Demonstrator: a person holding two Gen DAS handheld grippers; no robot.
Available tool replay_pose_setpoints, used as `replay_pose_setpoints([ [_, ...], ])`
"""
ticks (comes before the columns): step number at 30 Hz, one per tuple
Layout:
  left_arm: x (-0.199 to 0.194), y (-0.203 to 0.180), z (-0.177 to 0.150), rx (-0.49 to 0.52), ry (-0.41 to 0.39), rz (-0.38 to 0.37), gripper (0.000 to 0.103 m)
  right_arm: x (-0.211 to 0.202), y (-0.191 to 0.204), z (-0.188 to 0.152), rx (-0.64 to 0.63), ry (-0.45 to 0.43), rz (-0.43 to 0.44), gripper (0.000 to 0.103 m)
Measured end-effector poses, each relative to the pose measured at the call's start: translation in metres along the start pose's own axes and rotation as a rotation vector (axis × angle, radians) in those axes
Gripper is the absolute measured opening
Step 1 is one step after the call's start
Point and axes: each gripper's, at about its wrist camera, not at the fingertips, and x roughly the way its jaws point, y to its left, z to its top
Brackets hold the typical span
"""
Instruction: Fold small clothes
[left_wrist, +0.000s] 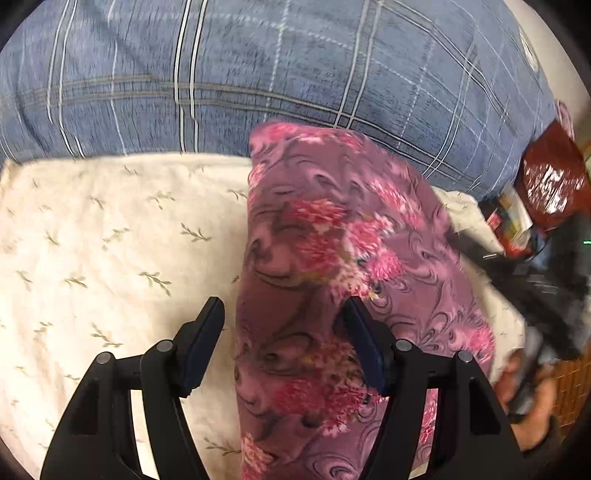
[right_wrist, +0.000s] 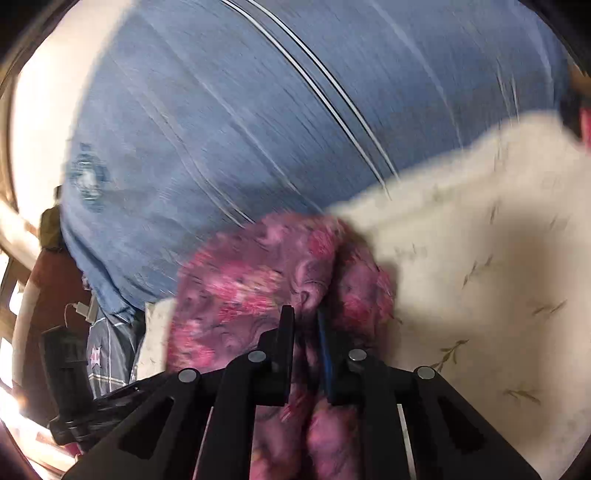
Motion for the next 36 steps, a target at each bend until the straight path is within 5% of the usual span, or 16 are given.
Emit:
replay_pose_setpoints([
  [4, 0.004, -0.011, -0.005, 0.019, 0.002, 0.01, 0.067, -0.036, 0.037, -0.017, -0.149, -0.042, 0.095, 0.02],
  [8, 0.011, -0.012, -0.01, 0.014, 0.006, 0.037, 0.068, -0.008, 0.019, -0.053, -0.18, 0.108, -0.032, 0.016],
  [13, 0.002, -0.009, -0.017, -0.003, 0.019, 0.045, 0.068, -0.031, 0.008, -0.051, -0.09, 0.066, -0.009, 0.019],
  [20, -0.016, -0.024, -0.041, 0.041, 0.016, 0.097, 0.068, -0.074, 0.03, -0.084, -0.215, 0.062, -0.087, 0.037],
  [26, -0.031, -0.025, -0.055, 0.078, 0.023, 0.098, 0.067, -0.07, 0.019, -0.101, -0.175, 0.141, -0.128, 0.039],
  [29, -0.045, -0.006, -0.043, 0.027, -0.008, 0.002, 0.067, -0.083, 0.017, -0.086, -0.153, 0.078, -0.111, 0.04],
  [32, -0.039, 0.016, -0.017, -0.058, 0.007, -0.081, 0.068, -0.087, 0.009, -0.052, -0.047, 0.001, -0.048, 0.063],
  [36, -0.014, 0.032, 0.032, -0.146, 0.037, -0.127, 0.068, -0.046, 0.01, -0.007, -0.006, 0.021, -0.025, 0.064],
])
